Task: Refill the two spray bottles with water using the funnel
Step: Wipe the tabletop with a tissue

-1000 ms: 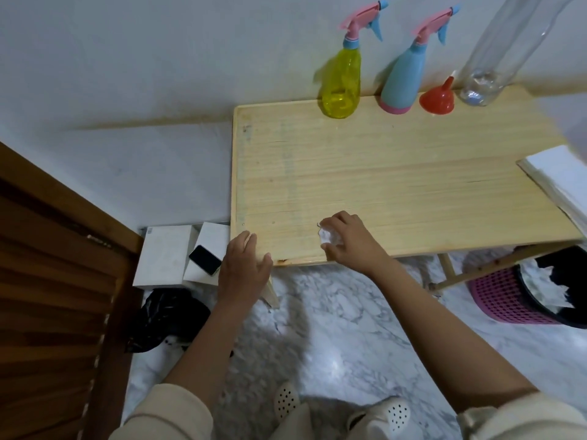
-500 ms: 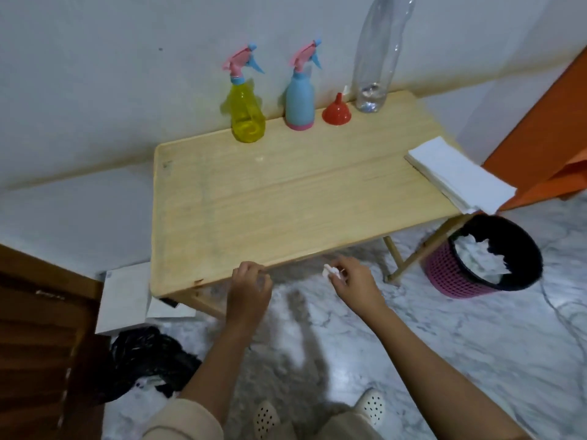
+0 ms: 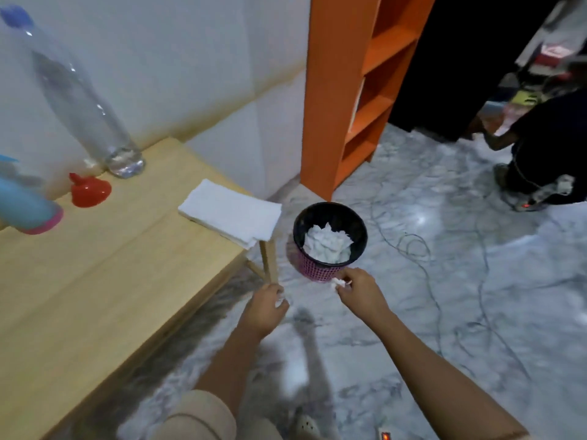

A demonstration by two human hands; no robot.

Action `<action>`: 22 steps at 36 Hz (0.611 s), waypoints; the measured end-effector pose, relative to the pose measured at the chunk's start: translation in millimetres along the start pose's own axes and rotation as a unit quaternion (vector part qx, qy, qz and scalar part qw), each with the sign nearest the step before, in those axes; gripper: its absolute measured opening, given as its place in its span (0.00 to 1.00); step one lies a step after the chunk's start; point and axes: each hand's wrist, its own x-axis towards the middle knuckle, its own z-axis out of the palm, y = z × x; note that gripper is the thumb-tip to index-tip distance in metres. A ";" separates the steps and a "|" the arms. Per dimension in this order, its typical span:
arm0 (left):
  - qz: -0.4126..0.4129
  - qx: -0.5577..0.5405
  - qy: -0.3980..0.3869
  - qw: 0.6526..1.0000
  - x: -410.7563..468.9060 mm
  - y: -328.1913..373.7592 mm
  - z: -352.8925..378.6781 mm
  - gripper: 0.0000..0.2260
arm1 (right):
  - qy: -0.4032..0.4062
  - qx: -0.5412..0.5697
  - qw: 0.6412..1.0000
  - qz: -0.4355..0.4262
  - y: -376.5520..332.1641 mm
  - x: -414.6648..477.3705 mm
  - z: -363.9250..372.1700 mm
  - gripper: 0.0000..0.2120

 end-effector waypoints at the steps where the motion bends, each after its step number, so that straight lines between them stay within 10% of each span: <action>1: 0.006 0.002 -0.010 1.000 13.7 12.0 2.8 0.16 | 0.005 0.003 1.000 0.016 7.7 7.6 -8.4 0.07; 22: 0.115 0.101 -0.089 0.984 300.9 122.2 -45.0 0.11 | 0.046 0.074 0.990 0.114 22.0 250.6 -81.3 0.08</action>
